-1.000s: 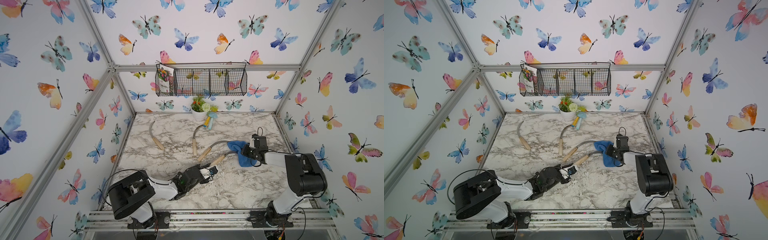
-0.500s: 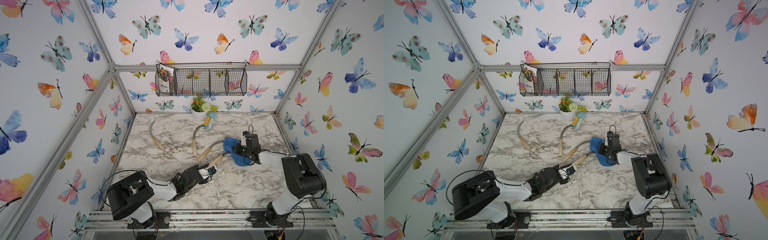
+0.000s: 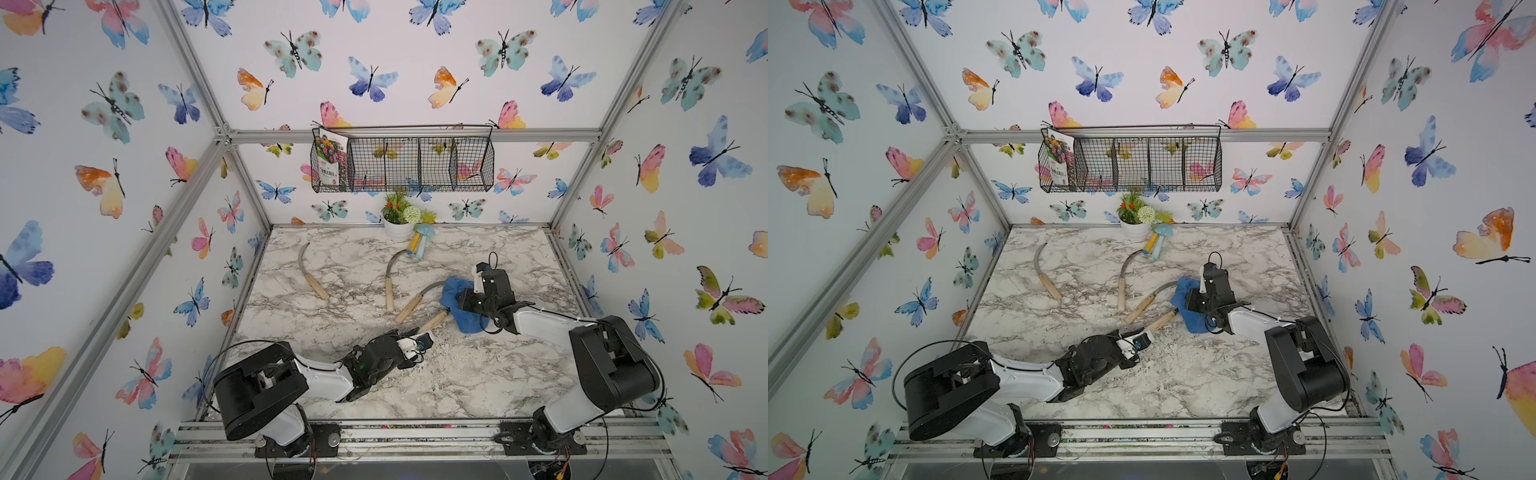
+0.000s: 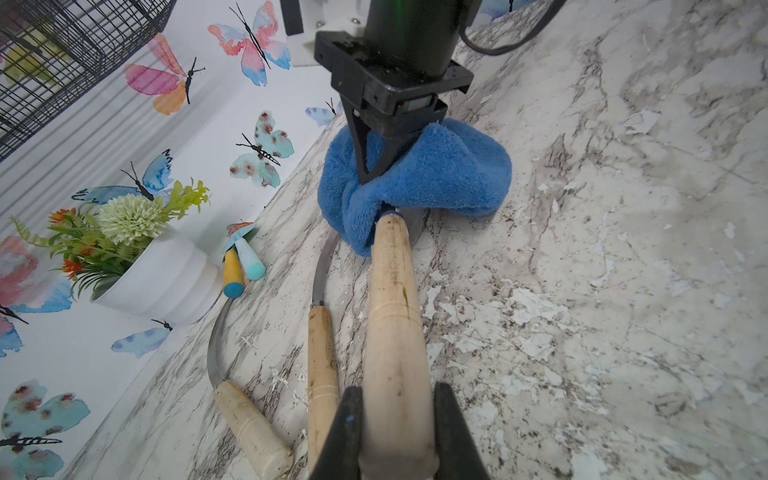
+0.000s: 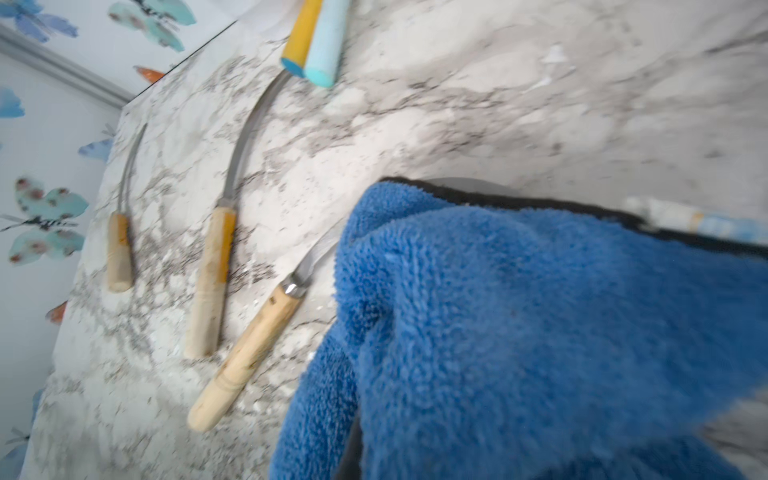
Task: Wipe small sickles with rags
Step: Wipe the small sickle.
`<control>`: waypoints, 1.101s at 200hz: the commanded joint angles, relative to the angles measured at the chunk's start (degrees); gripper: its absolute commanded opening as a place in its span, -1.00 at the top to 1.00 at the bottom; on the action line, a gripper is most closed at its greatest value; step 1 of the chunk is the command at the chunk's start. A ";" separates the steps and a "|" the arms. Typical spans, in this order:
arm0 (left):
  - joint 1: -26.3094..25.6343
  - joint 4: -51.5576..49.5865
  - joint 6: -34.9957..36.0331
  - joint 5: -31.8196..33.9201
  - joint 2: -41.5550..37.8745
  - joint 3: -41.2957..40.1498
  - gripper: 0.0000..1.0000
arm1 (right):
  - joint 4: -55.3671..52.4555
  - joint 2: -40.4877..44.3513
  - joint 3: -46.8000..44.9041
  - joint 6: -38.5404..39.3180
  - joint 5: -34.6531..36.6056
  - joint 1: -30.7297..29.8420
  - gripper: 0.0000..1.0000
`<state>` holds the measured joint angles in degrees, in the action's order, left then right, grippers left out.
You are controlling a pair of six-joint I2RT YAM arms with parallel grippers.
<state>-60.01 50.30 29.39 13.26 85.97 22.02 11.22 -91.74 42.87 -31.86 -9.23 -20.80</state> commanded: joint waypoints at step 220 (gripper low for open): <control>-0.20 2.68 0.23 -0.78 -1.67 0.12 1.00 | 2.63 -4.65 -6.56 0.37 2.27 5.62 0.96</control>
<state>-60.01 50.22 29.17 13.23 85.95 21.85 16.84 -92.66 39.86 -32.49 -6.37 -20.99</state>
